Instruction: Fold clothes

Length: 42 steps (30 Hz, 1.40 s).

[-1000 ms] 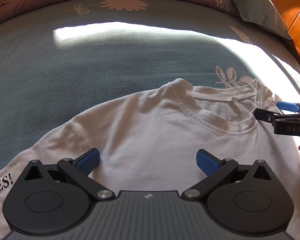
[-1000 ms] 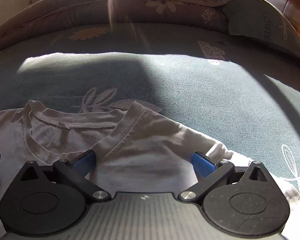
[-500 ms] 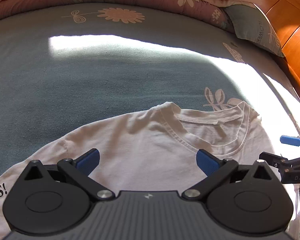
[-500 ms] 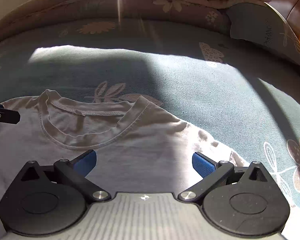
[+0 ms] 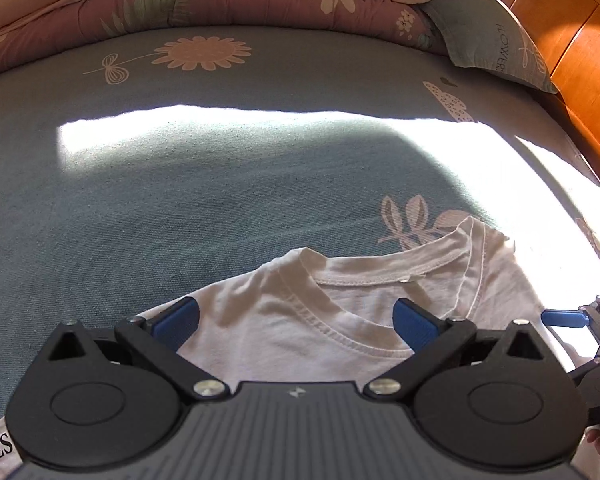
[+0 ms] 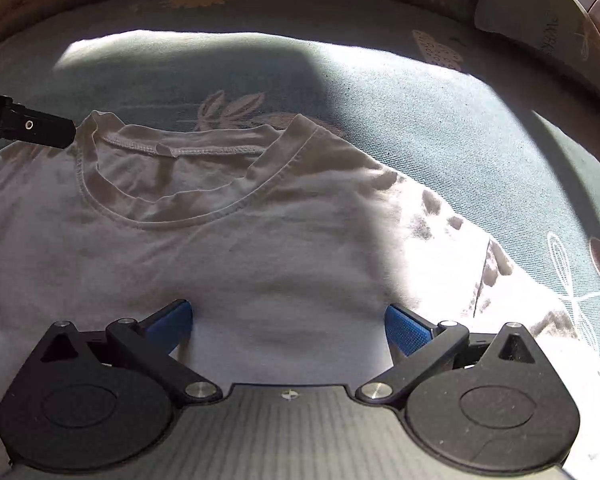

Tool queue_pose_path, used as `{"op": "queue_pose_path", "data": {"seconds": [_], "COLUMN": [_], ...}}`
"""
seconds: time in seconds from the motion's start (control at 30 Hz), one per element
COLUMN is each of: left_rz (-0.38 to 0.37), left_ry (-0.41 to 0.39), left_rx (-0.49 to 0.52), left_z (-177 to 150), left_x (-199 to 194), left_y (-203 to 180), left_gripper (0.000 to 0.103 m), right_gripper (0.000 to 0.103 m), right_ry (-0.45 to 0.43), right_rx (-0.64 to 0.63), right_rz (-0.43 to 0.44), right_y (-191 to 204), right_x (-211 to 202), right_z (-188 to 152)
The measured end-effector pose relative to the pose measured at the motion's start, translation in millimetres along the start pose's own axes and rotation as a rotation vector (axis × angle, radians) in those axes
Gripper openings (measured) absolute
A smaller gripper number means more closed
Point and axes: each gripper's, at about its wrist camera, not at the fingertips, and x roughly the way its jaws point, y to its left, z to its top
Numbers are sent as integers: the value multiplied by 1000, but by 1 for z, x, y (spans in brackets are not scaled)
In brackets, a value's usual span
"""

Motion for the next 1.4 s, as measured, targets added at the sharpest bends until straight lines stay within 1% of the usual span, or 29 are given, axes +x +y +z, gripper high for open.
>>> {"op": "queue_pose_path", "data": {"seconds": [0.1, 0.3, 0.4, 0.5, 0.6, 0.67, 0.73, 0.87, 0.93, 1.0, 1.03, 1.1, 1.27, 1.37, 1.4], "left_rz": [7, 47, 54, 42, 59, 65, 64, 77, 85, 84, 83, 84, 71, 79, 89], "left_ry": [32, 124, 190, 224, 211, 196, 177, 158, 149, 130, 119, 102, 59, 45, 45], "left_rx": [22, -4, 14, 24, 32, 32, 34, 62, 77, 73, 67, 65, 53, 54, 62], "left_z": [-22, -84, -115, -136, -146, -151, -153, -155, -156, -159, -160, -163, -168, -169, -169], "left_x": [-18, -51, -48, -43, -44, -44, -44, -43, -43, -44, -44, -46, -49, -49, -49], "left_y": [-8, -14, -22, -29, -32, -32, -32, -35, -38, -37, -36, -37, -34, -34, -36], "left_gripper": [102, 102, 102, 102, 102, 102, 102, 102, 102, 102, 102, 102, 102, 102, 102], "right_gripper": [103, 103, 103, 103, 103, 103, 103, 103, 103, 103, 103, 103, 103, 103, 103], "right_ry": [11, -10, 2, 32, 69, 69, 55, 58, 87, 99, 76, 60, 78, 110, 118], "right_rx": [1, -11, -22, -32, -29, -43, -52, -91, -113, -133, -162, -195, -122, -62, -46], "right_rz": [0, 2, 11, 23, 36, 52, 80, 152, 190, 189, 169, 153, 133, 127, 126], "right_y": [0, -1, -1, -2, -2, 1, 5, 23, 31, 37, 41, 44, 27, 12, 8], "right_x": [0, -1, -3, -8, -21, -36, -55, -81, -83, -82, -84, -86, -95, -104, -106], "right_z": [1, -2, -1, 2, -4, -16, -34, -82, -105, -122, -129, -135, -147, -157, -156]}}
